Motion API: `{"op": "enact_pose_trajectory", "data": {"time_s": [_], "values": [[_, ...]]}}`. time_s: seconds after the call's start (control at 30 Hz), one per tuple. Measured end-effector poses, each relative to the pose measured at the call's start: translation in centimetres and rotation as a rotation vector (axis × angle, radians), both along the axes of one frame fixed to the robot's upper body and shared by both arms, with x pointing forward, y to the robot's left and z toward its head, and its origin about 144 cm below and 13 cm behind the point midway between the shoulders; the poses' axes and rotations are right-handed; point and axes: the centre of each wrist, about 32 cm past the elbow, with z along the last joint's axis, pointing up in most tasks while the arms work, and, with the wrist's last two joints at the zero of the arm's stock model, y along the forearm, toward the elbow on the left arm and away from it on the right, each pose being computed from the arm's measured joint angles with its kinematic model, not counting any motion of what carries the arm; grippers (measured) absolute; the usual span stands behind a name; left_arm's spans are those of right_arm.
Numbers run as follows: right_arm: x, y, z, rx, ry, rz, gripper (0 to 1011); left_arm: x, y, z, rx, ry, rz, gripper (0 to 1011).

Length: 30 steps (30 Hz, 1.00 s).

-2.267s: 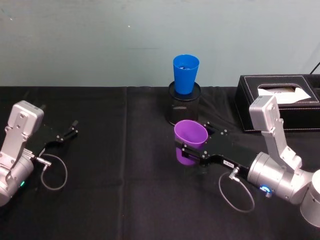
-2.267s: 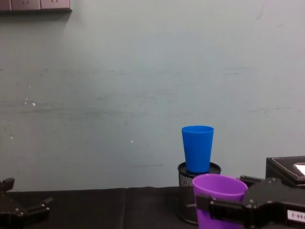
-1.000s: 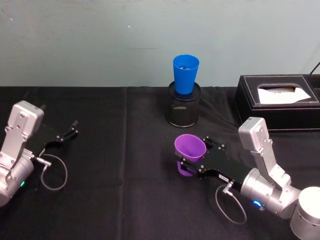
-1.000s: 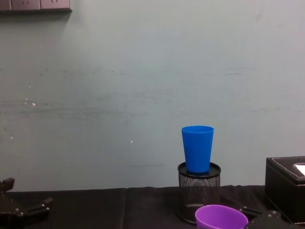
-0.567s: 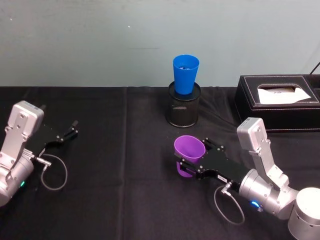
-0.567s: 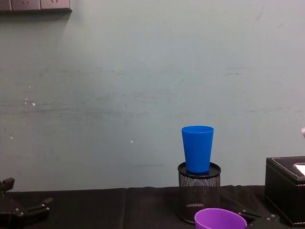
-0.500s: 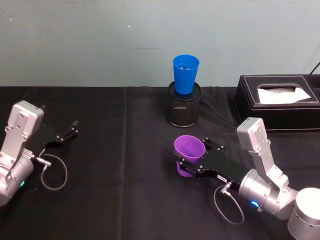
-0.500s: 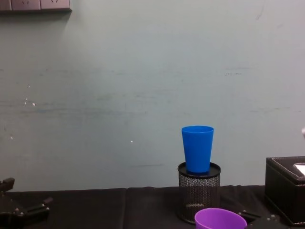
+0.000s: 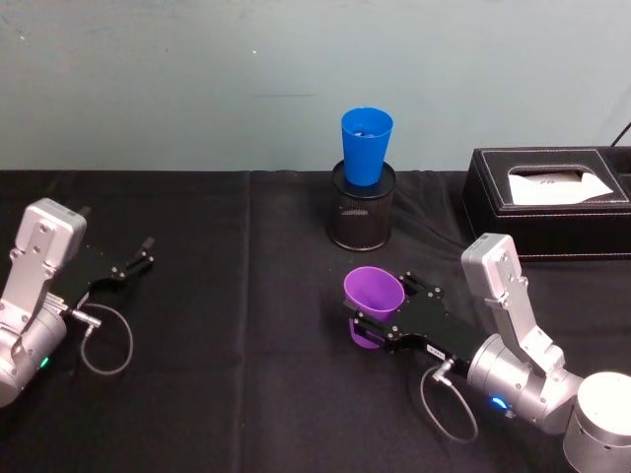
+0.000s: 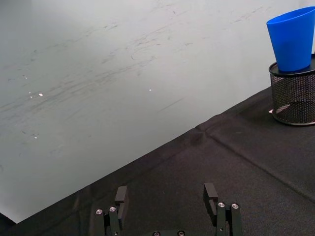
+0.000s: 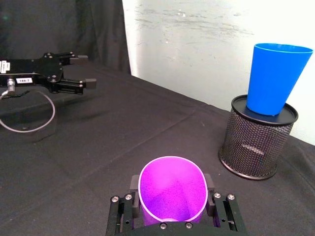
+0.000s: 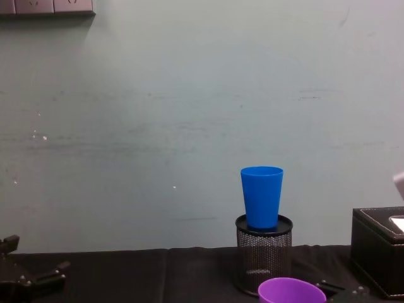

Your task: Pick up one cup with a gripper and tap it against the other cup.

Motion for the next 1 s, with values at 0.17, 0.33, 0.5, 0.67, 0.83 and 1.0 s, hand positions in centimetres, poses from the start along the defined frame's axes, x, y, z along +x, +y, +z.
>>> {"op": "enact_pose_trajectory", "data": {"time_s": [0.17, 0.33, 0.5, 0.67, 0.83, 1.0], "values": [[-0.02, 0.08, -0.05, -0.003, -0.002, -0.003, 734, 0.0, 0.0, 0.0, 0.0, 0.0, 0.0, 1000], [0.02, 0.15, -0.11, -0.005, -0.004, -0.004, 734, 0.0, 0.0, 0.0, 0.0, 0.0, 0.0, 1000], [0.11, 0.17, -0.05, -0.008, -0.003, -0.006, 734, 0.0, 0.0, 0.0, 0.0, 0.0, 0.0, 1000], [0.11, 0.17, -0.05, -0.008, -0.003, -0.006, 734, 0.0, 0.0, 0.0, 0.0, 0.0, 0.0, 1000], [0.11, 0.16, -0.05, -0.008, -0.004, -0.006, 734, 0.0, 0.0, 0.0, 0.0, 0.0, 0.0, 1000], [0.11, 0.16, -0.05, -0.008, -0.004, -0.005, 772, 0.0, 0.0, 0.0, 0.0, 0.0, 0.0, 1000]]}}
